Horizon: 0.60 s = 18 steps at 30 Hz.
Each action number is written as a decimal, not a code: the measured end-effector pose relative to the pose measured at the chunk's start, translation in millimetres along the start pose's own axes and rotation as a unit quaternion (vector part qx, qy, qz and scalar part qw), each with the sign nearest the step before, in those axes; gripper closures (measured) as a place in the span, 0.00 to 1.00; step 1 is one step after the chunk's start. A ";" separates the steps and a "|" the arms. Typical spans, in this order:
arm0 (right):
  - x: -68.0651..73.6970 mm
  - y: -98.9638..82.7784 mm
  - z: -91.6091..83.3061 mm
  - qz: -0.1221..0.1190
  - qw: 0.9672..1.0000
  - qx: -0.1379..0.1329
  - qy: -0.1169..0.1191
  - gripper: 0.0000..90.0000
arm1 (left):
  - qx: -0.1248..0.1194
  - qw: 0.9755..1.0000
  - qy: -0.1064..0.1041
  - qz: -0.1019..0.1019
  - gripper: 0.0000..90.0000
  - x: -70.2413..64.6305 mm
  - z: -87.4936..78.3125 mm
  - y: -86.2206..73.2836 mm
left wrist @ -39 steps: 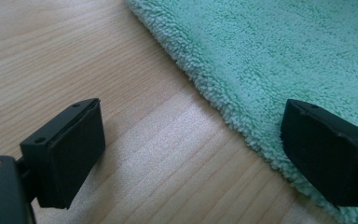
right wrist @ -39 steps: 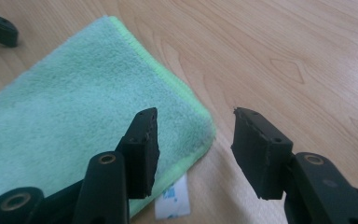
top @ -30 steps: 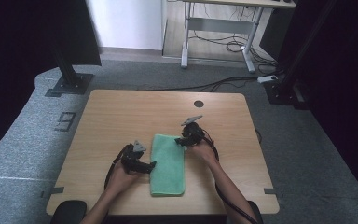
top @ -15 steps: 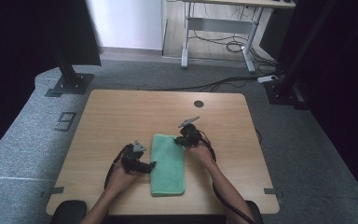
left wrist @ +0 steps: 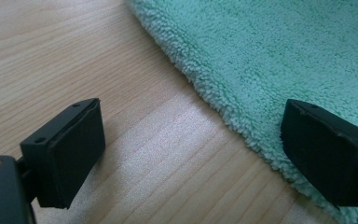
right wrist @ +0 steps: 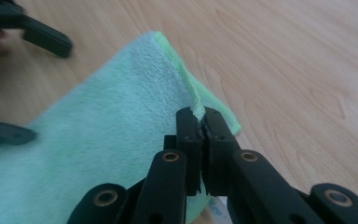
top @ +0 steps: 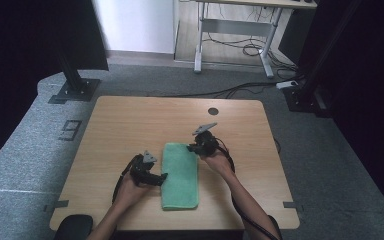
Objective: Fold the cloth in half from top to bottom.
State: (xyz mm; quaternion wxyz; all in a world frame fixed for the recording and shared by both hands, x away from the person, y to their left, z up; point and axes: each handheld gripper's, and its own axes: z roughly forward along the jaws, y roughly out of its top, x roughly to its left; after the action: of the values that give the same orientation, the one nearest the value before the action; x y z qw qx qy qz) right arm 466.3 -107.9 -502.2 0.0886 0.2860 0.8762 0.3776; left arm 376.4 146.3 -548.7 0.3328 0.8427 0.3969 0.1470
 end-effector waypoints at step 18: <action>43.7 -10.4 -62.6 -0.039 0.998 -0.041 0.033 0.96 | 0.000 1.000 0.003 -0.002 0.07 -0.6 -0.1 -0.2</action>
State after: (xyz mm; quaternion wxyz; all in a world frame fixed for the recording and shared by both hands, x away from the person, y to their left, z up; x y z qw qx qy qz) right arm 402.7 -127.1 -463.2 0.0857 0.2355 0.8731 0.4183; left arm 375.8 145.9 -548.8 0.3320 0.8416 0.3993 0.1487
